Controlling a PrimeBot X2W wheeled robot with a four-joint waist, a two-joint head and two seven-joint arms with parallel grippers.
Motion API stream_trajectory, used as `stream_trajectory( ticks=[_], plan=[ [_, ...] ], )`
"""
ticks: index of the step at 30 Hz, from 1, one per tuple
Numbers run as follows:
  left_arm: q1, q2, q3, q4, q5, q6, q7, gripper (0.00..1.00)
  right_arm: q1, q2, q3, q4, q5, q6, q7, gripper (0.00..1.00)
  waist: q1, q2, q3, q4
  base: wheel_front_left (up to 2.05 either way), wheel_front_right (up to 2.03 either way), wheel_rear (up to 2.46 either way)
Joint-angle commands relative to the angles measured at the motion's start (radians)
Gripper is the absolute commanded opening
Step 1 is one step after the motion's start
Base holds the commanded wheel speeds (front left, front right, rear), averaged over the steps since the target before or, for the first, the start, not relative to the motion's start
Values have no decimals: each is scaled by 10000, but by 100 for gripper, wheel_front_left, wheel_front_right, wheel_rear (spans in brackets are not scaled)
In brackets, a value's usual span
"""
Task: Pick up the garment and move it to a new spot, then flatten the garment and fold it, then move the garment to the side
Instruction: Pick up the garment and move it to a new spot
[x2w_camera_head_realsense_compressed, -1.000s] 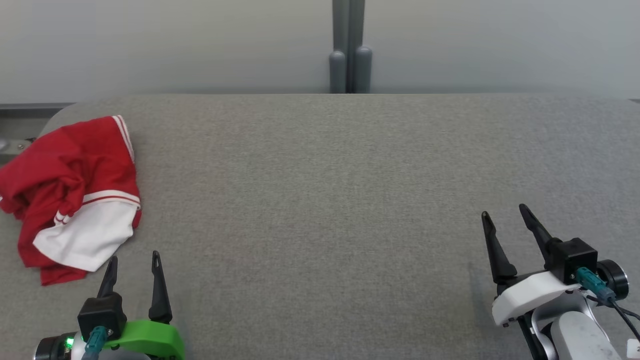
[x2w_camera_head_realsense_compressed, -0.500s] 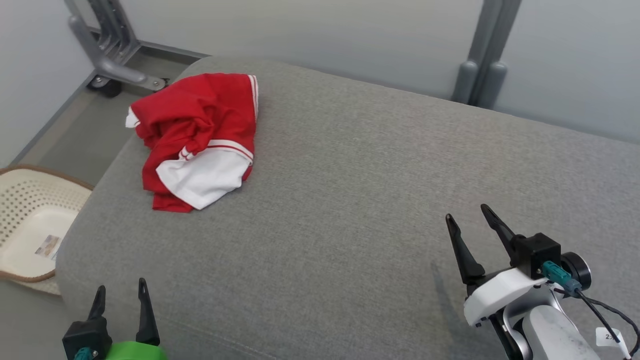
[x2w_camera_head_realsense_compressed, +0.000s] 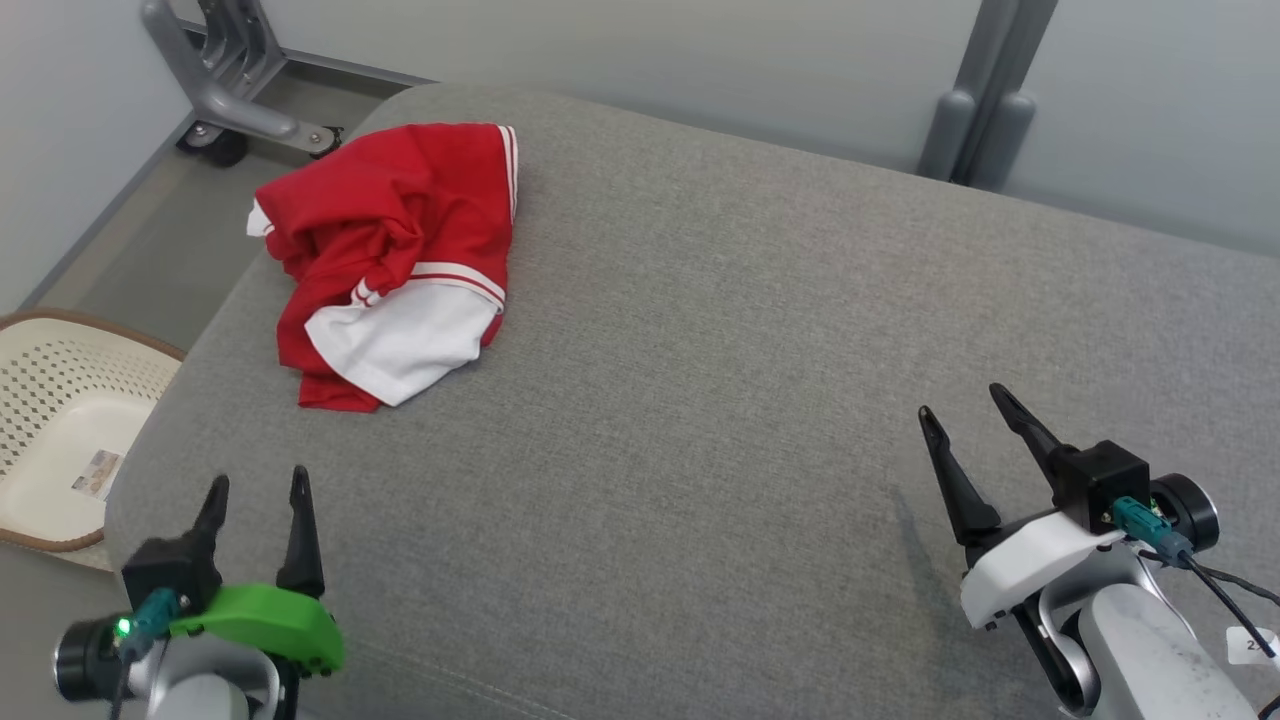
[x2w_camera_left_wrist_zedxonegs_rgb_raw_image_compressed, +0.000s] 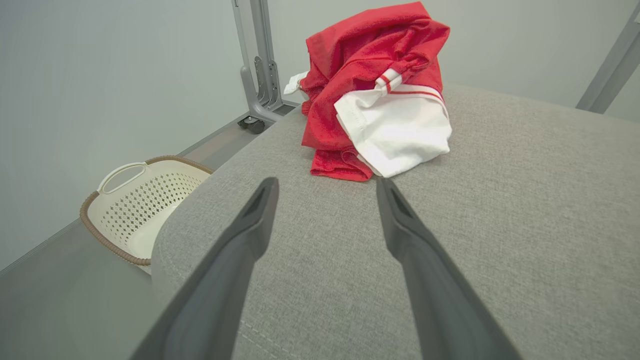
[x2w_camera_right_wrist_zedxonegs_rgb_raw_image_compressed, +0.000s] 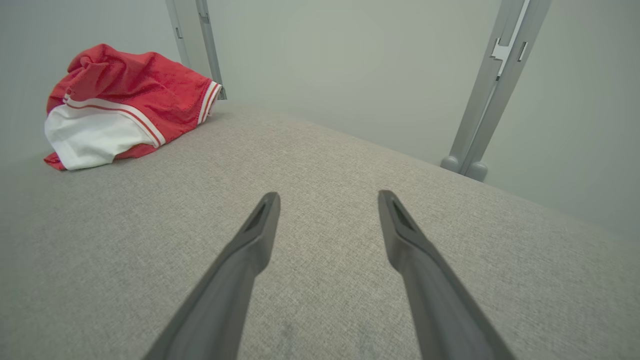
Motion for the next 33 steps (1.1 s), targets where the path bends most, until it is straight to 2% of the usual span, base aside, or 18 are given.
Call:
stream_trajectory(
  ticks=[1, 12, 19, 25, 33],
  plan=[
    [-641, 289, -115, 166, -6, -57, 3, 100, -138, -185, -3, -20, 49, -11, -28, 100, 0, 0, 705, -657, 0, 0, 0],
    [-3410, 1637, -1741, 1563, -795, -70, 3, 100, -476, -520, 75, 101, 188, -11, -28, 100, 0, 0, 1480, -1585, 0, 0, 0],
    [-4203, 2032, -2051, 2430, -769, -24, 3, 100, -603, -681, 107, 67, 291, -11, -28, 100, 0, 0, 1802, -2160, 0, 0, 0],
    [-4557, 2136, -1797, 3104, -307, 844, 1, 100, -690, -750, 142, 111, 337, -10, -28, 100, 0, 0, 1958, -2515, 0, 0, 0],
    [-4873, 2189, -1433, 3852, -289, 1472, 3, 100, -709, -747, 100, 28, 384, -10, -28, 100, 0, 0, 2087, -2822, 0, 0, 0]
  ],
)
